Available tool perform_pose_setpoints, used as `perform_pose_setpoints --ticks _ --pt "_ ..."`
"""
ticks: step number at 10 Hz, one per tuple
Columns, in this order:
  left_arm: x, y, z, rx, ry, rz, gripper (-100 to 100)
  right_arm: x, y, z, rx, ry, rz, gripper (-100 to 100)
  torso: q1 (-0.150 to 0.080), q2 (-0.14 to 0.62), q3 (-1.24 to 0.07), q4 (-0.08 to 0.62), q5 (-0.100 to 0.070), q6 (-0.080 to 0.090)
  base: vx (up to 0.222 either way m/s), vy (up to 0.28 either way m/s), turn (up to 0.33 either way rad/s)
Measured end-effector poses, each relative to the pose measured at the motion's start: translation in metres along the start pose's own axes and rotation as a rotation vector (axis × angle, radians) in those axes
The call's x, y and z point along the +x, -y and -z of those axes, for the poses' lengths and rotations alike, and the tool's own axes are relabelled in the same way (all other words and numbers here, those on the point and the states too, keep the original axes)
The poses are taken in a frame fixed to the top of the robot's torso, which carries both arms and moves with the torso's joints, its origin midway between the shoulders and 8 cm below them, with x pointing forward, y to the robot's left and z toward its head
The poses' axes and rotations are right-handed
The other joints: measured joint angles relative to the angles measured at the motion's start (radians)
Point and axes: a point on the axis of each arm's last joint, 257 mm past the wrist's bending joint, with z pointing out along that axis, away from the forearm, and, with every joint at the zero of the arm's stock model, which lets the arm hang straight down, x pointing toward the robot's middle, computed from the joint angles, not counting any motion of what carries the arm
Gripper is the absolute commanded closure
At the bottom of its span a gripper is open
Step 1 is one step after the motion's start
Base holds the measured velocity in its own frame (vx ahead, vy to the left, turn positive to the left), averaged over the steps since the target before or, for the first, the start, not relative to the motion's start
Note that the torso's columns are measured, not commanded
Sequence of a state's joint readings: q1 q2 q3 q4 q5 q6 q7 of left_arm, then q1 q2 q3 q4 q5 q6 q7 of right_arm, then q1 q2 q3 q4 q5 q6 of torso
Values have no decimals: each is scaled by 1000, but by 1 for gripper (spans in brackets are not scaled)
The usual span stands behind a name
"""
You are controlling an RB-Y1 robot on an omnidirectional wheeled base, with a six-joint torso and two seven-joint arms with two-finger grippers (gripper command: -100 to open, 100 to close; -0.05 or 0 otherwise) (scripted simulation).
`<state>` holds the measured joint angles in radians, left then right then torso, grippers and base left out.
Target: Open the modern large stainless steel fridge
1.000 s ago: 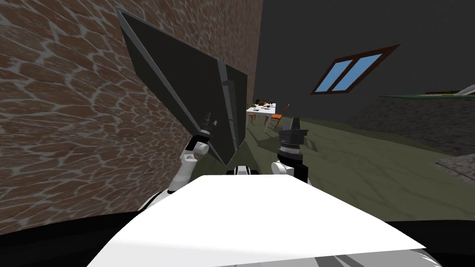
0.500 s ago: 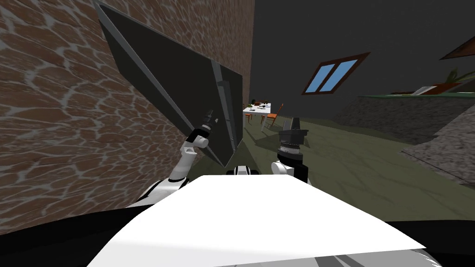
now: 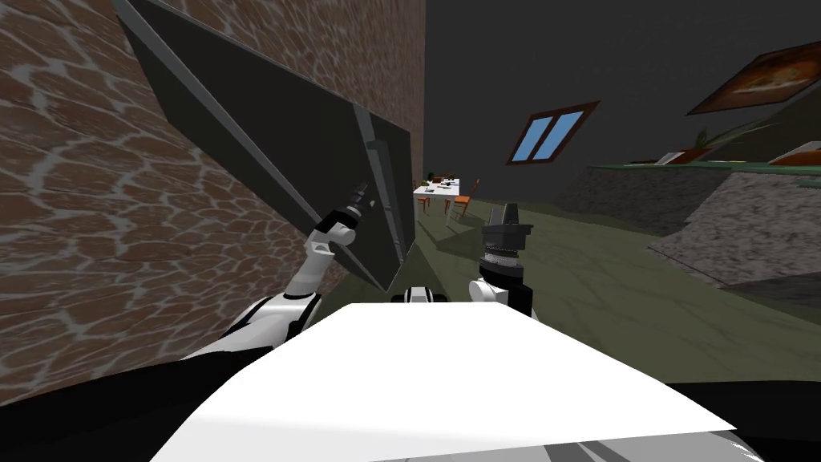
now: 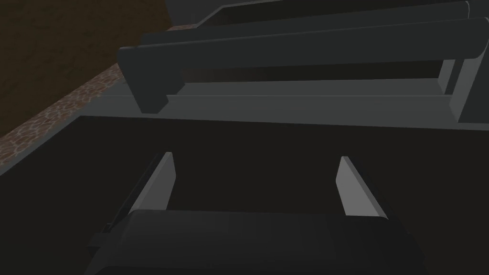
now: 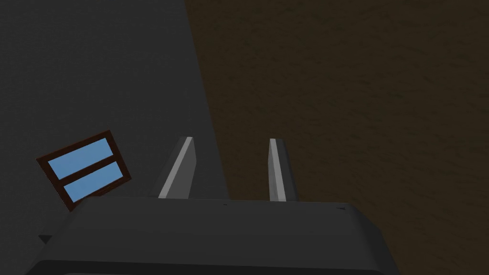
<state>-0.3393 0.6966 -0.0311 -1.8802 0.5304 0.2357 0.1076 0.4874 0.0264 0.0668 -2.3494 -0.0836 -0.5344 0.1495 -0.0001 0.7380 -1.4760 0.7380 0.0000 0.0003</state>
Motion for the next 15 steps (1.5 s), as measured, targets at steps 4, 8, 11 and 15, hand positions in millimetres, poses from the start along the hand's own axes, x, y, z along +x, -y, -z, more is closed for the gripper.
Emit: perform_pose_setpoints --ticks 4,8,11,15 --pt "-20 11 -21 -60 7 -39 -100 0 0 0 0 0 0 0 0 0 0 0 0 0 -6 4 -127" --pt "-47 23 -38 -119 31 -81 -100 0 0 0 0 0 0 0 0 0 0 0 0 0 -7 7 -175" --pt "-77 39 -46 -172 67 -122 -100 0 0 0 0 0 0 0 0 0 0 0 0 0 -8 7 -164" --pt "-124 60 -51 -248 131 -174 -100 0 0 0 0 0 0 0 3 -1 -2 1 0 -1 -11 5 -177"
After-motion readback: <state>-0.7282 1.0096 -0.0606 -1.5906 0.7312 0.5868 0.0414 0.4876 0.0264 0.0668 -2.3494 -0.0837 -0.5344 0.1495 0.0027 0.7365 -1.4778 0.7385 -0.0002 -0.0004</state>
